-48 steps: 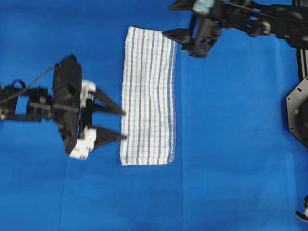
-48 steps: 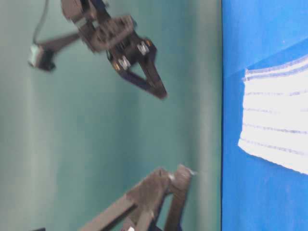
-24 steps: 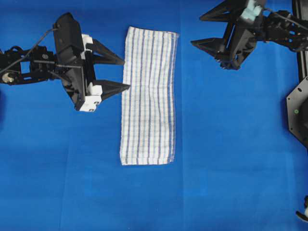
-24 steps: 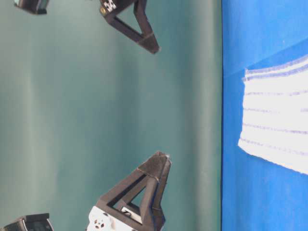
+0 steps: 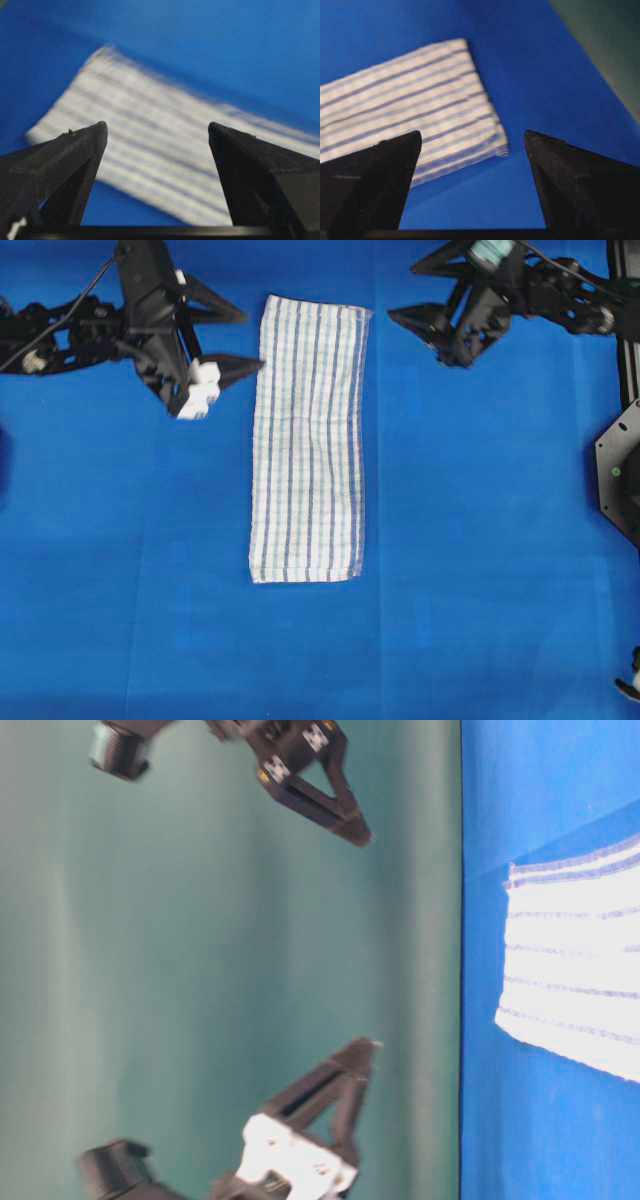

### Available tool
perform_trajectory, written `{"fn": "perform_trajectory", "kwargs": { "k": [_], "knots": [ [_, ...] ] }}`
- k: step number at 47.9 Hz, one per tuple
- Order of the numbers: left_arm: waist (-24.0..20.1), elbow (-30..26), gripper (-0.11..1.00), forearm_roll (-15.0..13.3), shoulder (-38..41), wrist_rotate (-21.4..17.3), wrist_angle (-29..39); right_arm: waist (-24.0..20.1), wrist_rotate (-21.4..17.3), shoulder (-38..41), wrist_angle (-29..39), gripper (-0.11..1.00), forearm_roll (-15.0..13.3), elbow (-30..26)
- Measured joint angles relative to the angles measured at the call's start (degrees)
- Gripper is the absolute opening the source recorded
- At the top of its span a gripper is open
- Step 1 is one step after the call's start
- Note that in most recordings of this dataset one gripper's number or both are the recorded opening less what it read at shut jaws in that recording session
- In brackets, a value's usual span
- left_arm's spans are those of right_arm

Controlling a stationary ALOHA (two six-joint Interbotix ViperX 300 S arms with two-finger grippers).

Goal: Fold the blue towel.
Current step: 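Grasp the strip's top corners with both grippers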

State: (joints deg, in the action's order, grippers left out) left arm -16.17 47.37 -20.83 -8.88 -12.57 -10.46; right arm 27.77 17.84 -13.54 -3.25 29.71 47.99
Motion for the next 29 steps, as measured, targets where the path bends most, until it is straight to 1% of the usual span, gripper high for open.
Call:
{"fn": "perform_trajectory", "kwargs": {
  "k": [7,15,22,29],
  "knots": [
    [-4.0,-0.2,0.77,0.0,4.0,-0.1,-1.5,0.7,-0.1,5.4,-2.6,0.86,2.2,-1.1],
    [-6.9,-1.4,0.77,0.0,8.9,-0.1,-5.7,0.9,0.0,11.1,-6.0,0.86,4.6,-2.2],
    [-8.1,-2.7,0.77,0.0,13.5,-0.1,-10.0,0.9,-0.1,14.9,-8.4,0.86,6.6,-2.8],
    [-8.7,-4.4,0.77,0.0,18.5,-0.1,-12.0,0.8,0.0,18.2,-9.8,0.86,8.3,-3.9]
  ]
}}
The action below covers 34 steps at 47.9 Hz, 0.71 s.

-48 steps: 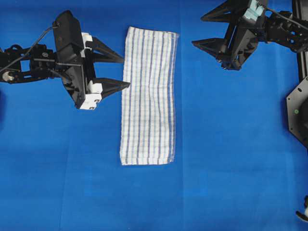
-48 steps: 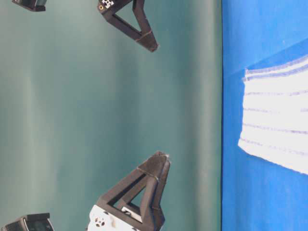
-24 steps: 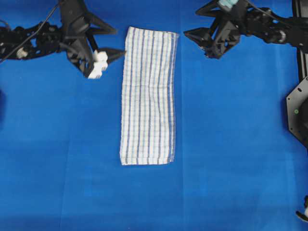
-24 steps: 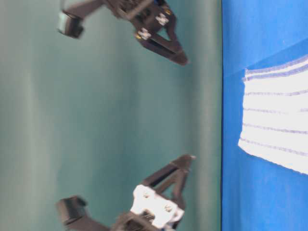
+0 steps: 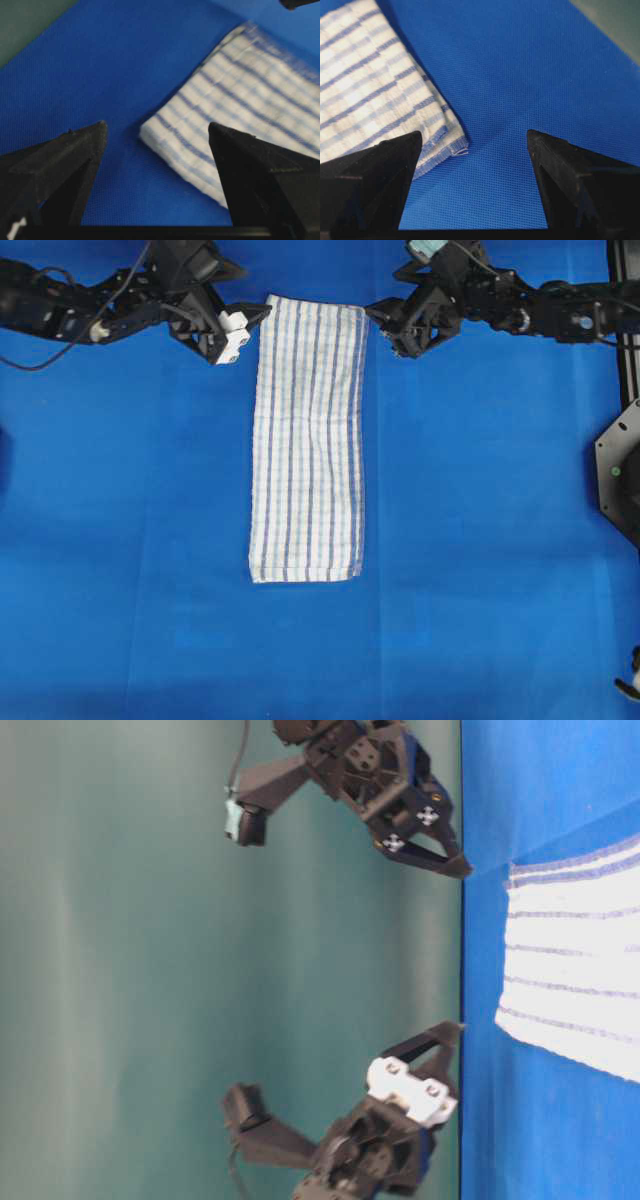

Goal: Fold the blue towel.
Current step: 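Grasp the strip's top corners with both grippers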

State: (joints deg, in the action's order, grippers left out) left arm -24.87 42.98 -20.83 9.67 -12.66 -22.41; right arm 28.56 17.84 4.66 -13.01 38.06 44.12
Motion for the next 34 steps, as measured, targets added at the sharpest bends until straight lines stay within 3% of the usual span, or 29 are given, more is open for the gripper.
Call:
{"fn": "perform_trajectory", "kwargs": {
  "k": [18,25,30,34],
  "knots": [
    [-0.1,-3.8,0.77,0.0,7.1,0.5,-0.4,-2.1,0.0,8.0,-1.7,0.86,2.7,-3.7],
    [-0.1,-4.0,0.71,0.0,8.3,0.6,-0.4,-2.2,0.0,9.2,-2.0,0.84,3.4,-4.2],
    [-0.1,-4.0,0.53,0.0,8.8,0.7,-0.4,-2.5,0.2,9.2,-2.1,0.74,3.6,-4.3],
    [-0.1,-4.0,0.34,0.0,8.8,0.7,-0.4,-2.5,0.4,9.2,-2.0,0.56,3.6,-4.4]
  ]
}}
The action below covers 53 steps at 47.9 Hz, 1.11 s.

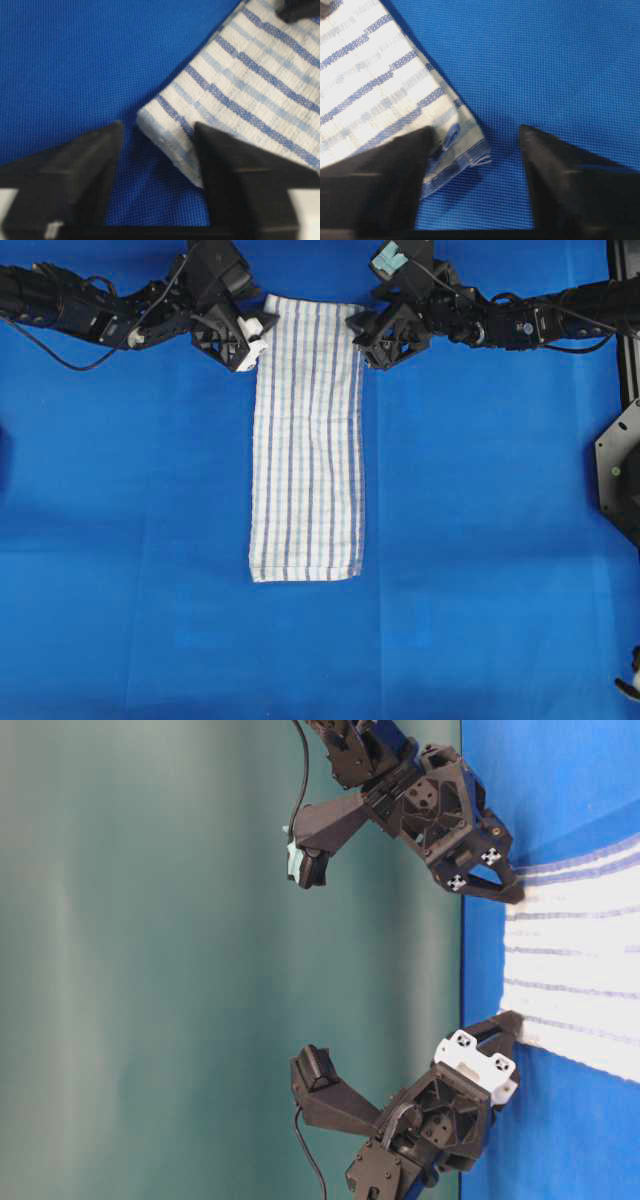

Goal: Fold the blue towel.
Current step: 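Grasp the strip's top corners with both grippers, then pull the top end down over the strip toward the bottom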

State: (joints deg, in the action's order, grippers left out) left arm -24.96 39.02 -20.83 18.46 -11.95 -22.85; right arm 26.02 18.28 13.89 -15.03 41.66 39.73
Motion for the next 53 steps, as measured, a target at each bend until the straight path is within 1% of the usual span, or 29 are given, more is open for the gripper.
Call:
{"fn": "perform_trajectory", "kwargs": {
  "k": [3,4,6,8,10,42,53],
  "knots": [
    [0.0,0.0,0.22,0.0,0.0,0.0,0.0,-0.2,0.4,0.1,0.0,0.38,0.0,-0.1],
    [0.0,0.0,0.16,0.0,0.0,-0.2,0.0,-0.4,0.4,0.0,0.1,0.32,0.0,-0.1],
    [0.1,0.0,0.08,0.0,0.0,-0.4,0.0,-0.7,0.4,0.1,0.1,0.21,0.0,-0.1],
    [0.2,0.0,0.03,0.0,0.0,-0.6,-0.1,-1.1,0.4,0.1,0.1,0.13,0.0,-0.1],
    [0.4,-0.1,0.03,0.0,0.0,-0.6,0.0,-1.3,0.4,0.1,0.1,0.08,0.0,-0.1],
    [0.4,-0.6,0.03,0.0,-0.3,-0.7,-0.7,-1.2,1.0,-0.5,0.1,0.08,-0.5,-0.3],
    [1.1,-0.2,0.03,0.2,-4.1,-0.7,-0.5,-1.2,1.2,-4.2,0.4,0.08,-0.7,0.2]
  ]
}}
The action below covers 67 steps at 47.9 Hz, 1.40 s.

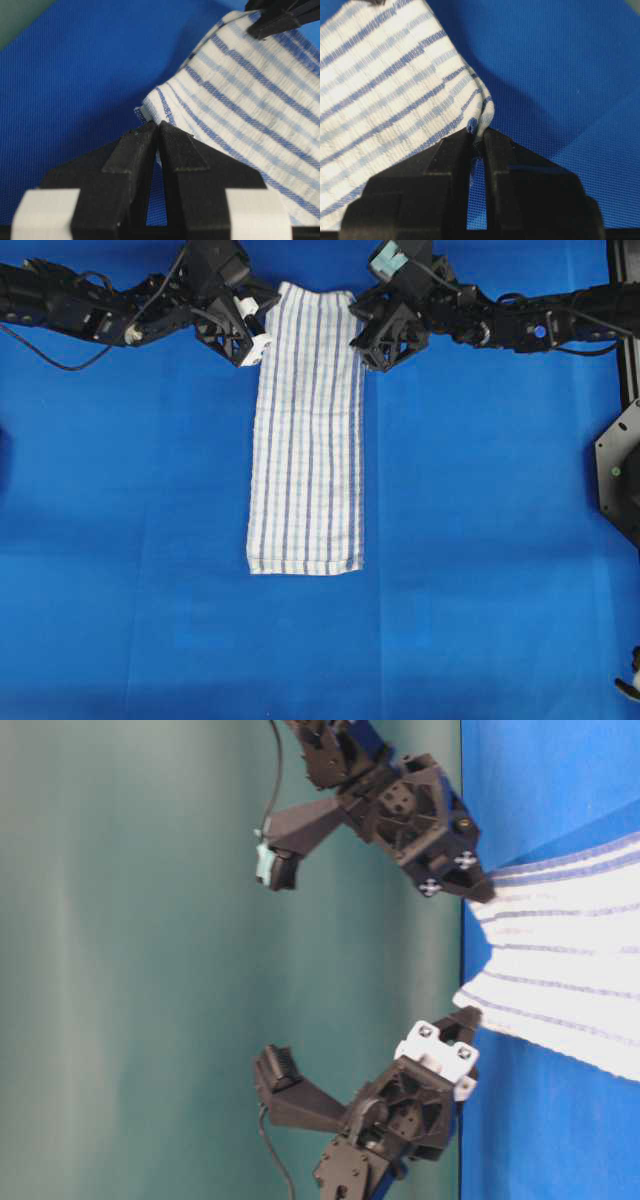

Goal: Fold the blue towel.
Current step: 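Pull the top end down over the strip toward the bottom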

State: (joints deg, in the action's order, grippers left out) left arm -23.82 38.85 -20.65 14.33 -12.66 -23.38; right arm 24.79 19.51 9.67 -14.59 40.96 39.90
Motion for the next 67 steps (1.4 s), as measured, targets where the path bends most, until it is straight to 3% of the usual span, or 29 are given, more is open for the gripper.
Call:
{"fn": "perform_trajectory", "kwargs": {
  "k": [17,27,42,49,67],
  "knots": [
    [1.3,2.1,0.03,0.1,-1.9,0.0,0.1,-0.2,0.0,-1.0,1.5,0.08,-0.1,0.7],
    [4.5,5.4,0.03,0.1,-6.7,0.0,0.2,-4.0,-0.5,-6.1,2.1,0.08,-0.1,3.6],
    [13.4,10.8,0.03,0.1,-17.0,2.5,0.1,-13.6,-1.3,-15.6,2.1,0.08,0.1,7.7],
    [19.5,12.6,0.03,0.1,-21.3,2.8,-0.2,-18.4,-1.4,-18.0,2.3,0.08,1.1,8.9],
    [32.7,13.7,0.03,0.0,-21.7,5.4,-2.2,-30.2,-1.5,-18.3,2.2,0.08,4.6,9.7]
  ]
}}
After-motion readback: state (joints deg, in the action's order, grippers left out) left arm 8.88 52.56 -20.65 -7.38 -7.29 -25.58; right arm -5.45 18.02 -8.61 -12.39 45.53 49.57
